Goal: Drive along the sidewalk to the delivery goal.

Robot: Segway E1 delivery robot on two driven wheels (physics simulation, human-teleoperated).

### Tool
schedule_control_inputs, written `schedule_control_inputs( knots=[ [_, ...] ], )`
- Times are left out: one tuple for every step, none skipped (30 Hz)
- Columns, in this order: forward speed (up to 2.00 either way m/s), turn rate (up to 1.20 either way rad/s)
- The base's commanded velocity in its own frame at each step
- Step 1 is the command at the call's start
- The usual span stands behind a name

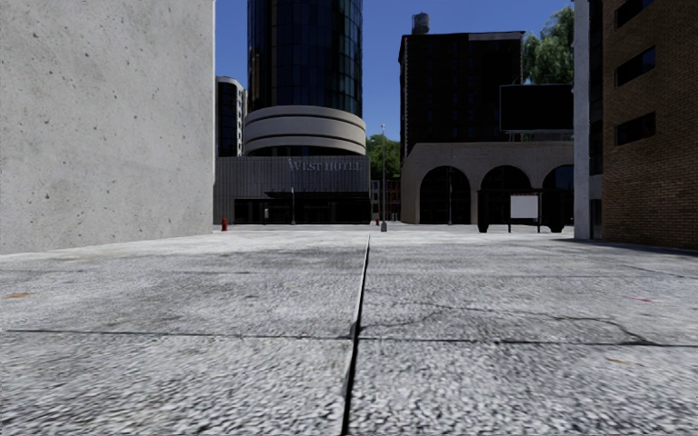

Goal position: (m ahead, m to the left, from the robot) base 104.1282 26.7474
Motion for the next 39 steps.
schedule_control_inputs(
  knots=[
    [1.57, 0.00],
    [1.57, 0.00],
    [1.57, 0.00],
    [1.57, 0.00],
    [1.57, 0.00],
    [1.59, 0.00],
    [1.59, 0.00],
    [1.60, 0.00],
    [1.60, 0.00],
    [1.60, 0.00],
    [1.63, 0.00],
    [1.66, 0.00],
    [1.67, 0.00],
    [1.68, 0.00],
    [1.68, 0.00],
    [1.71, 0.00],
    [1.71, 0.00],
    [1.72, 0.00],
    [1.73, 0.00],
    [1.76, 0.00],
    [1.77, 0.00],
    [1.76, 0.00],
    [1.76, 0.00],
    [1.74, 0.00],
    [1.73, 0.00],
    [1.73, 0.00],
    [1.73, 0.00],
    [1.74, 0.00],
    [1.74, 0.00],
    [1.76, 0.00],
    [1.76, 0.00],
    [2.00, 0.00],
    [2.00, 0.00],
    [2.00, 0.00],
    [2.00, 0.00],
    [1.94, 0.00],
    [1.87, 0.00],
    [1.87, 0.00],
    [1.83, 0.00]
  ],
)
